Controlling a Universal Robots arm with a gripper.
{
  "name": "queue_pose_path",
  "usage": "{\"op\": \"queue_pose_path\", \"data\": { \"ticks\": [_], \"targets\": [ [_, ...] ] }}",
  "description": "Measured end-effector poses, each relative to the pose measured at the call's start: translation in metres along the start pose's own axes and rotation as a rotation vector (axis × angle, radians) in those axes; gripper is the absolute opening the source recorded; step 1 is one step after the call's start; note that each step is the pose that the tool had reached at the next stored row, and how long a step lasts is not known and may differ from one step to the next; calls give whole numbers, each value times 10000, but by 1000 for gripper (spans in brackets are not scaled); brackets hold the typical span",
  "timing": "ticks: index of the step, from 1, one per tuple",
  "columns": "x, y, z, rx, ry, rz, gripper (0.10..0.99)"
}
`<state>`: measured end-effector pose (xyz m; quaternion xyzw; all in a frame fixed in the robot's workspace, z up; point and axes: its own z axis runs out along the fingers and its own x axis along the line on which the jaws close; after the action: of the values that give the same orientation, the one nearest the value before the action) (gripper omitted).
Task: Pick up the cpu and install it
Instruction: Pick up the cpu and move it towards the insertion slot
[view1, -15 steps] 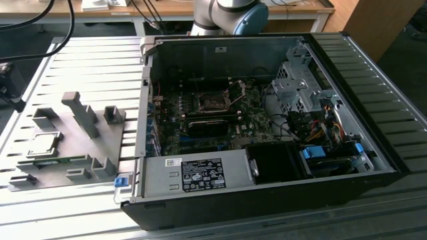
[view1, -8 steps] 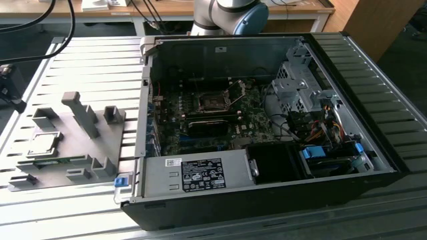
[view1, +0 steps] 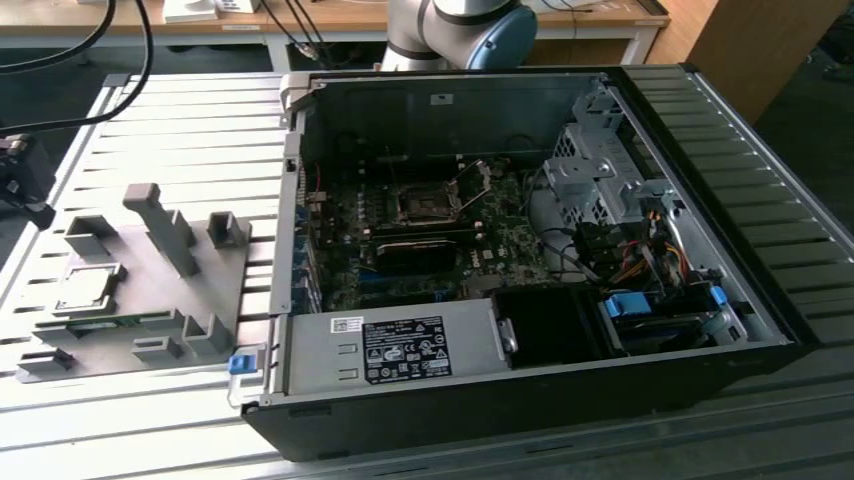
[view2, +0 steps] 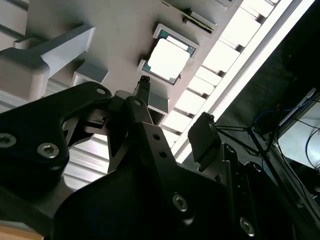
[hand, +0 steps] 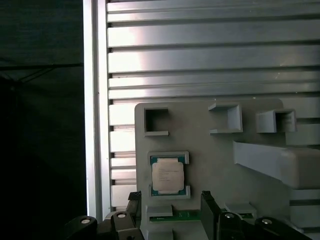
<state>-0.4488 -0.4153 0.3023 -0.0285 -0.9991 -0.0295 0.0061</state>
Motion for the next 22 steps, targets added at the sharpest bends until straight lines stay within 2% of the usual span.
{"op": "queue_pose_path", "data": {
  "ticks": [1,2,3,22],
  "targets": [
    [-1,-1,11,0,19,1,588],
    [-5,-10,80,-2,32,2,588],
    [-7,-17,116,-6,33,-21,588],
    [-10,-43,289,-6,34,-52,588]
  ]
}}
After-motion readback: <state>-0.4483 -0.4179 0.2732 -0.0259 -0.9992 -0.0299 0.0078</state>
